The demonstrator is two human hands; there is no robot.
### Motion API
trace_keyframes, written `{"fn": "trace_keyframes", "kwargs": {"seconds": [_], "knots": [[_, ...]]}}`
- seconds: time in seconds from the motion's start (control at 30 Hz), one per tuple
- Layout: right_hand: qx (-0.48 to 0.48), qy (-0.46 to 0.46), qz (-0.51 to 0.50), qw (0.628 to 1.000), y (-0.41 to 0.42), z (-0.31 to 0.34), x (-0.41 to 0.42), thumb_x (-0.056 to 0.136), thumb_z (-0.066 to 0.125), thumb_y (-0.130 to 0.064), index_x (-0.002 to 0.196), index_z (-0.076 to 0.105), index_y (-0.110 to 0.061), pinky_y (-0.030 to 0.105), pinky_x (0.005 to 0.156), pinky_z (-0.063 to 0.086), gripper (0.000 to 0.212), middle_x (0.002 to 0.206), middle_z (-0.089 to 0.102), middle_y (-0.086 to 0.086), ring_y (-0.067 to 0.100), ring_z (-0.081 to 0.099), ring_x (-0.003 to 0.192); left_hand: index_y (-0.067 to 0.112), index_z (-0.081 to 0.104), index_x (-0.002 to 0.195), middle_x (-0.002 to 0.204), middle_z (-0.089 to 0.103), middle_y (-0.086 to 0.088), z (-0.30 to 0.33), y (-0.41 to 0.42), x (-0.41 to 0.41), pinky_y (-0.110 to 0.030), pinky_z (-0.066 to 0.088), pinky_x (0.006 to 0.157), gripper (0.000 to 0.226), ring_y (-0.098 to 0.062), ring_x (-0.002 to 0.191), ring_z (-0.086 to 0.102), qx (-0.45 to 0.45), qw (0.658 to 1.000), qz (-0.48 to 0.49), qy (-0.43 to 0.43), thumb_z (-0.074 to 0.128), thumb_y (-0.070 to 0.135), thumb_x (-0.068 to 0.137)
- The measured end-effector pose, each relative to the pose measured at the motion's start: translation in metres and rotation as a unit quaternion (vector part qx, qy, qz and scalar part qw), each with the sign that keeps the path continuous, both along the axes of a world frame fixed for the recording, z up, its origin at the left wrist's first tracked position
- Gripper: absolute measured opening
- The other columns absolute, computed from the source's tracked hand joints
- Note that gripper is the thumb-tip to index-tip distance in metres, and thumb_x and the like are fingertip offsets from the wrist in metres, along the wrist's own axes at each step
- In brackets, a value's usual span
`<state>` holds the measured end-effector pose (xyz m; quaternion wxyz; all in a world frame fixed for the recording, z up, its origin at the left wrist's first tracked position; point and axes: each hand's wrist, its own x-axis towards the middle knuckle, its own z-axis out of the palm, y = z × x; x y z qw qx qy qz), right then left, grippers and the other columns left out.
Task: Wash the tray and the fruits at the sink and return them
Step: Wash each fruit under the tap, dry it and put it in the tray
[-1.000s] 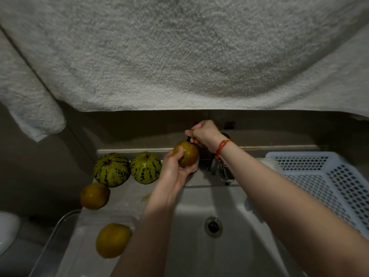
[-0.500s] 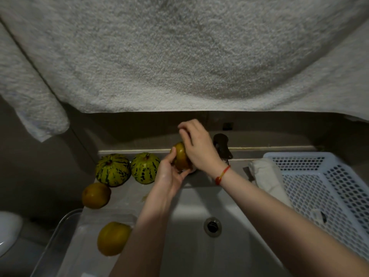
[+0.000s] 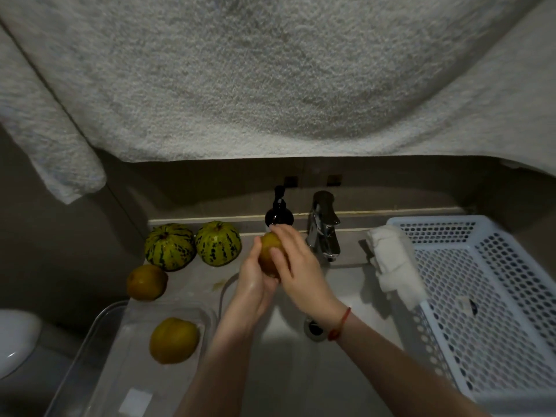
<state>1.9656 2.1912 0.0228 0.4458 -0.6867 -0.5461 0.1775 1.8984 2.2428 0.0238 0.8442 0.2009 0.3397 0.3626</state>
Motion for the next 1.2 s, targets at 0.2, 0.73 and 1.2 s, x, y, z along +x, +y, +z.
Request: {"fn": "trace_keyframes", "kwargs": {"seconds": [0.2, 0.73, 1.2], "knots": [[0.004, 0.476, -0.163, 0.864, -0.007, -0.01, 0.0, 0.095, 0.051, -0.024, 0.099, 0.061, -0.015, 0.029, 0.073, 0.051, 0.014, 0.096, 0.061, 0.005, 0.024, 0.059, 0.095, 0.017, 0.049, 0.117, 0.112, 0.051, -0.006, -0.014, -0.023, 0.002, -0.02, 0.044, 0.083, 0.023, -0.017, 0.102, 0.053, 0.457, 0.82, -0.069, 0.337, 0.033, 0.025, 0.102], [-0.118, 0.688, -0.224, 0.68, -0.039, -0.01, 0.014, 0.088, 0.058, -0.043, 0.11, 0.058, -0.014, 0.038, 0.073, 0.053, 0.037, 0.108, 0.06, 0.015, 0.03, 0.059, 0.102, 0.026, 0.057, 0.079, 0.098, 0.051, 0.003, -0.015, -0.063, 0.014, -0.025, 0.046, 0.077, 0.017, -0.016, 0.095, 0.052, 0.447, 0.852, -0.062, 0.267, 0.06, 0.01, 0.085], [0.043, 0.264, -0.142, 0.953, -0.065, -0.036, 0.003, 0.101, 0.035, -0.028, 0.116, 0.056, -0.022, 0.015, 0.086, 0.044, 0.027, 0.115, 0.054, -0.008, 0.008, 0.052, 0.11, 0.025, 0.058, 0.076, 0.089, 0.059, -0.004, -0.01, -0.063, 0.018, -0.035, 0.049, 0.079, 0.021, -0.024, 0.09, 0.057, 0.235, 0.915, -0.051, 0.325, 0.048, 0.024, 0.094]]}}
